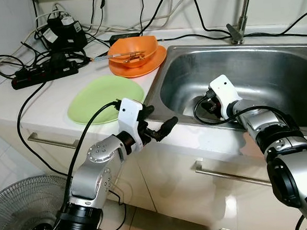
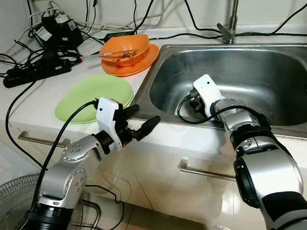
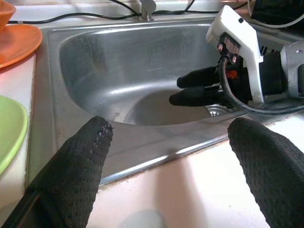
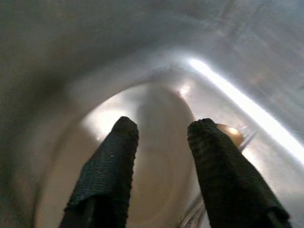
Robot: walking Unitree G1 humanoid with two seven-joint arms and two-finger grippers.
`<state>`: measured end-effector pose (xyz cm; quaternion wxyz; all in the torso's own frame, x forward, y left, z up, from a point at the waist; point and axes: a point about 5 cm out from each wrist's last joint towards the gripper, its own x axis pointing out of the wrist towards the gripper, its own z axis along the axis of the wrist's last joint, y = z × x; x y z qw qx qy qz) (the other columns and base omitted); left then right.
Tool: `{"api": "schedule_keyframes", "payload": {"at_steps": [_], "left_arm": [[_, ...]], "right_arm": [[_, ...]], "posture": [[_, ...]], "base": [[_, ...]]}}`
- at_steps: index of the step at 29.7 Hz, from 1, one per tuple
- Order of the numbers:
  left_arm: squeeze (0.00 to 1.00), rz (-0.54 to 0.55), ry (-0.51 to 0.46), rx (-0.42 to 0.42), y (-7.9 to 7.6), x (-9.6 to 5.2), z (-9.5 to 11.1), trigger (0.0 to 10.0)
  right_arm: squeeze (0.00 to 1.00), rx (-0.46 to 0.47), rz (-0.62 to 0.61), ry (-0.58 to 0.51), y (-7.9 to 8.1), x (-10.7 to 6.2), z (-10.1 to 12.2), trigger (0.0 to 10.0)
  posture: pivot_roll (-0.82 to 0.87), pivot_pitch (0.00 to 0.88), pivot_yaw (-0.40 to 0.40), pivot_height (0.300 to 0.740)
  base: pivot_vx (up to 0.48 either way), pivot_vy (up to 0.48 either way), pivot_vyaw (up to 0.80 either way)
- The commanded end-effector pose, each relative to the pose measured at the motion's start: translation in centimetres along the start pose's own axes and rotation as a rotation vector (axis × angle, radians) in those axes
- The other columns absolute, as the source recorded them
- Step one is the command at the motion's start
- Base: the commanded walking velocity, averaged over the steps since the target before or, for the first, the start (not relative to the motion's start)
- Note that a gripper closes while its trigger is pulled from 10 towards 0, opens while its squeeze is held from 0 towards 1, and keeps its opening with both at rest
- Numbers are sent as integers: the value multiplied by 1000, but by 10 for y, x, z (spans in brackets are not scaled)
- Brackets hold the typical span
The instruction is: Kitchen organization
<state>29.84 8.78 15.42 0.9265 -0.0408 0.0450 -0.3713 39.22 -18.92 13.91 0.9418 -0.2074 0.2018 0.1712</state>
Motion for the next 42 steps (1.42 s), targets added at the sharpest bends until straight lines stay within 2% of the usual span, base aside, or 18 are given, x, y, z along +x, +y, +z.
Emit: {"api": "schedule_keyframes", "payload": {"at_steps": [1, 2, 3, 7, 9, 15, 17, 20, 23, 26, 28, 29, 33, 36, 42], "left_arm": [[0, -3, 5, 18, 0, -3, 1, 10000], [0, 4, -1, 22, 0, -3, 2, 10000], [0, 4, -1, 22, 0, -3, 2, 10000], [0, 52, -50, 24, 3, -3, 7, 10000], [0, 70, -67, 32, 5, -3, 9, 10000], [0, 209, -173, 43, 17, -6, 22, 10000], [0, 282, -231, 81, 26, -9, 34, 10000], [0, 366, -280, 100, 34, -15, 41, 10000], [0, 431, -310, 117, 38, -21, 44, 10000], [0, 489, -348, 137, 41, -28, 48, 10000], [0, 522, -389, 137, 42, -30, 55, 10000], [0, 522, -389, 137, 42, -30, 55, 10000], [0, 525, -466, 148, 40, -29, 77, 10000], [0, 521, -481, 153, 41, -28, 83, 10000], [0, 552, -469, 126, 47, -30, 79, 10000]], "right_arm": [[1000, 25, -19, -2, 3, 1, -5, 10000], [1000, 58, -75, -83, -3, 0, 8, 10000], [1000, 58, -75, -83, -3, 0, 8, 10000], [1000, 116, -159, -233, -10, -2, 30, 10000], [1000, 132, -177, -254, -12, -3, 33, 10000], [1000, 273, -232, -427, -15, -8, 52, 10000], [1000, 321, -236, -477, -14, -9, 57, 10000], [1000, 357, -196, -536, -6, -9, 62, 10000], [1000, 313, -194, -593, 5, -12, 62, 10000], [1000, 302, -187, -672, 18, -20, 62, 10000], [1000, 334, -184, -711, 24, -26, 63, 10000], [1000, 334, -184, -711, 24, -26, 63, 10000], [1000, 323, -150, -778, 38, -37, 72, 10000], [1000, 302, -139, -786, 44, -40, 75, 10000], [1000, 329, -135, -781, 48, -46, 76, 10000]], "posture": [[19, 0, 132, 740], [18, 0, 129, 740], [18, 0, 129, 740], [15, 0, 125, 740], [14, 0, 126, 740], [3, 0, 125, 740], [2, 0, 126, 740], [-2, 0, 126, 740], [-5, 0, 125, 740], [-9, 0, 127, 740], [-13, 0, 130, 740], [-13, 0, 130, 740], [-21, 0, 134, 740], [-23, 0, 136, 740], [-24, 0, 138, 740]], "base": [[0, 0, 0], [0, 0, 0], [0, 0, 0], [0, 0, 0], [0, 0, 0], [0, 0, 0], [0, 0, 0], [0, 0, 0], [0, 0, 0], [0, 0, 0], [0, 0, 0], [0, 0, 0], [0, 0, -753], [0, 0, -800], [0, 0, -784]]}}
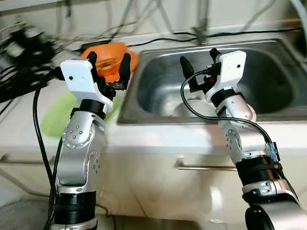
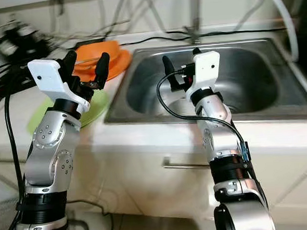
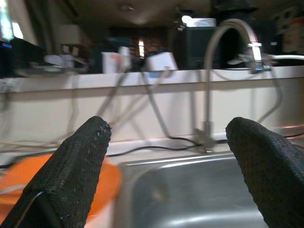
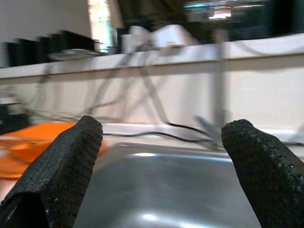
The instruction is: Kitchen organization
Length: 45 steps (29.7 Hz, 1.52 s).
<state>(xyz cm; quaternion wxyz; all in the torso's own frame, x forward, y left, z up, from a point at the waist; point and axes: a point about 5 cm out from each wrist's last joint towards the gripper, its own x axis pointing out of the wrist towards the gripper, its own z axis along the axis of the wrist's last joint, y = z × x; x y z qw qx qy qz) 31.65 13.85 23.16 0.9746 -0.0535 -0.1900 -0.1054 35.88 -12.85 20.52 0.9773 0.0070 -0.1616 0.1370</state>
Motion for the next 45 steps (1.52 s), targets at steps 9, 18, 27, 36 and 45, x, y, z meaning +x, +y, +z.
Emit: {"api": "schedule_keyframes", "payload": {"at_steps": [9, 18, 27, 36, 45], "left_arm": [[0, 44, 27, 5, 7, -2, -4, 10000], [0, 57, 29, 6, 8, -1, -4, 10000], [0, 84, 62, 46, 13, -2, -10, 10000], [0, 66, 86, 52, 9, -3, -16, 10000], [0, 63, 83, 42, 8, -3, -17, 10000]], "right_arm": [[1000, 10, 4, 14, 4, -2, 6, 10000], [1000, 16, 7, 24, 9, -3, 9, 10000], [1000, 15, 7, 29, 9, -3, 11, 10000], [1000, 4, 0, 26, 9, 0, 13, 10000], [1000, 3, -9, 31, 11, 2, 12, 10000]], "posture": [[-25, 0, 136, 740], [-28, 0, 134, 740], [-29, 0, 131, 740], [-32, 0, 129, 740], [-29, 0, 126, 740]], "base": [[0, 109, -209], [0, 349, 0], [177, 267, 0], [415, 0, 0], [29, 0, 0]]}}
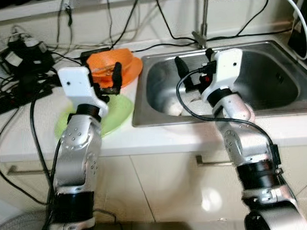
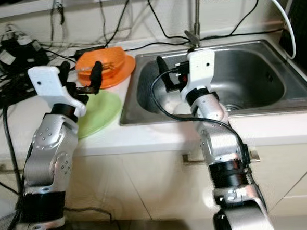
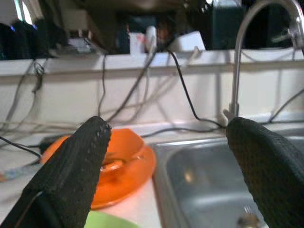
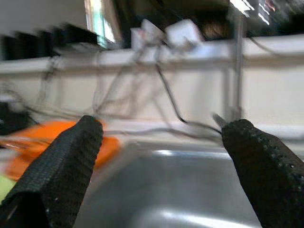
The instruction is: Kitchen organization
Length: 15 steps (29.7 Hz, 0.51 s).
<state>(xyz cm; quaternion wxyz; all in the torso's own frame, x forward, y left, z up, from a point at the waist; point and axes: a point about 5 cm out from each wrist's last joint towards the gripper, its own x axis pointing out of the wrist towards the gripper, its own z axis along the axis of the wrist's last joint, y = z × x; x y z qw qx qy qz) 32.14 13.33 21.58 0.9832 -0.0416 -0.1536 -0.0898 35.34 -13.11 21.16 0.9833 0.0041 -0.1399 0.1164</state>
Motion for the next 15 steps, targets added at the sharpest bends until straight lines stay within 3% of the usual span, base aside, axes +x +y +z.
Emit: {"api": "schedule_keyframes", "payload": {"at_steps": [1, 8, 15], "left_arm": [[0, 32, 10, 21, 11, -2, 0, 10000], [0, 65, 13, 27, 14, -3, -2, 10000], [0, 326, 40, 99, 46, -14, -6, 10000]], "right_arm": [[1000, 9, 31, -13, 13, 5, 4, 10000], [1000, 10, 31, -11, 14, 6, 3, 10000], [1000, 66, 73, 33, 16, 5, -2, 10000]], "posture": [[-29, 0, 126, 740], [-26, 0, 124, 740], [-23, 0, 125, 740]], "base": [[0, 0, 0], [0, 0, 0], [0, 0, 0]]}}
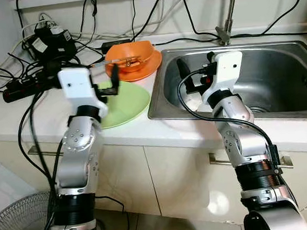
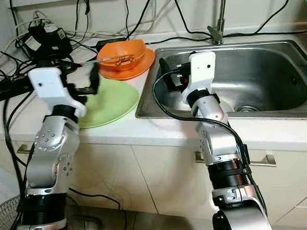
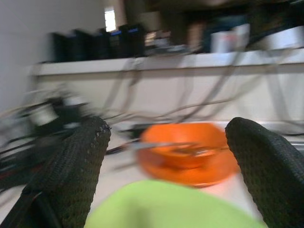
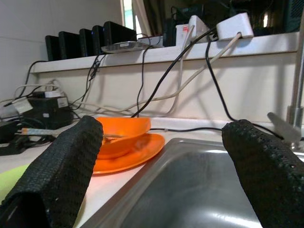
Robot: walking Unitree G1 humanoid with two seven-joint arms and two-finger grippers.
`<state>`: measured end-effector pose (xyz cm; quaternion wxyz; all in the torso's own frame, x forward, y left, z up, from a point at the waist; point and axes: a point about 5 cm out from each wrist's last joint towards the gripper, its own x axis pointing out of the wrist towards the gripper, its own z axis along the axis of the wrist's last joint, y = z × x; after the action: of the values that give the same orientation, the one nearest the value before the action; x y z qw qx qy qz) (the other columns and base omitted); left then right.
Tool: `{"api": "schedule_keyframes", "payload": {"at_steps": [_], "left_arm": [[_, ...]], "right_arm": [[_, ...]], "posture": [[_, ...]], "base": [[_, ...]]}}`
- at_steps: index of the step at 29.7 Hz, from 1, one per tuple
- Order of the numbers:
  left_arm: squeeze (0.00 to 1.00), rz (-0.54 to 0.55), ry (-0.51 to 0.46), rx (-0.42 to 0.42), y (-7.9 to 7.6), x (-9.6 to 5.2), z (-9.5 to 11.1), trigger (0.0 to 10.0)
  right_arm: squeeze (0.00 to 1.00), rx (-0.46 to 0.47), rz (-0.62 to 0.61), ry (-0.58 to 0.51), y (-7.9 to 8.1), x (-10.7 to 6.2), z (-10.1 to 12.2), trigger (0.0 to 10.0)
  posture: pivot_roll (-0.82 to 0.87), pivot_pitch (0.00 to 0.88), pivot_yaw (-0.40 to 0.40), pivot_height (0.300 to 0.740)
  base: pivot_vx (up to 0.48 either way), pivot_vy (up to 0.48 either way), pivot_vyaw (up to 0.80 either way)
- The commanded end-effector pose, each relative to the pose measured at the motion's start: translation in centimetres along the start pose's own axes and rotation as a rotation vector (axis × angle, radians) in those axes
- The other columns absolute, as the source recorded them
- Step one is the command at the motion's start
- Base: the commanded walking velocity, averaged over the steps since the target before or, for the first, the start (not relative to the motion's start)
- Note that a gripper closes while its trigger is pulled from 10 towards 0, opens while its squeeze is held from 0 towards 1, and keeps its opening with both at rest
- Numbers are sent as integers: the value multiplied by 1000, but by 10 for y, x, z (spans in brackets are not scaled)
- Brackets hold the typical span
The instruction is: Kitchen organization
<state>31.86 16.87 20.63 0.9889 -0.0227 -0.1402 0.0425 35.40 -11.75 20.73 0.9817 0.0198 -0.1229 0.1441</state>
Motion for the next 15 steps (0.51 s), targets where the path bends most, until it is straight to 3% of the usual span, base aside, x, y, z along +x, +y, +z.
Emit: {"api": "schedule_keyframes", "payload": {"at_steps": [1, 2, 3, 4, 5, 8, 11, 14, 15], "left_arm": [[0, 93, 25, 34, 15, 0, -4, 10000], [0, 93, 25, 34, 15, 0, -4, 10000], [0, 129, 42, 37, 21, 0, -6, 10000], [0, 161, 60, 44, 27, 0, -8, 10000], [0, 206, 89, 43, 35, 1, -12, 10000], [0, 232, 118, 27, 40, 3, -14, 10000], [0, 305, 181, -46, 52, 5, -22, 10000], [0, 344, 217, -106, 59, 7, -26, 10000], [0, 349, 242, -124, 60, 8, -29, 10000]], "right_arm": [[1000, 38, 33, 12, 3, 3, 2, 10000], [1000, 38, 33, 12, 3, 3, 2, 10000], [831, 73, 62, 27, 6, 2, 1, 10000], [761, 109, 108, 50, 9, 2, -1, 10000], [702, 115, 236, 122, 17, -1, -6, 10000], [624, 52, 303, 148, 18, -3, -7, 10000], [537, 33, 387, 163, 18, -7, -5, 10000], [0, 22, 455, 177, 21, -11, -3, 10000], [0, 19, 489, 187, 23, -13, -4, 10000]], "posture": [[-23, 0, 125, 740], [-23, 0, 125, 740], [-21, 0, 125, 740], [-20, 0, 127, 740], [-20, 0, 127, 740], [-20, 0, 130, 740], [-24, 0, 133, 740], [-26, 0, 135, 740], [-26, 0, 136, 740]], "base": [[0, 0, 0], [0, 0, 0], [0, 0, 0], [0, 0, 0], [0, 0, 0], [0, 0, 0], [0, 0, 0], [0, 0, 0], [0, 0, 0]]}}
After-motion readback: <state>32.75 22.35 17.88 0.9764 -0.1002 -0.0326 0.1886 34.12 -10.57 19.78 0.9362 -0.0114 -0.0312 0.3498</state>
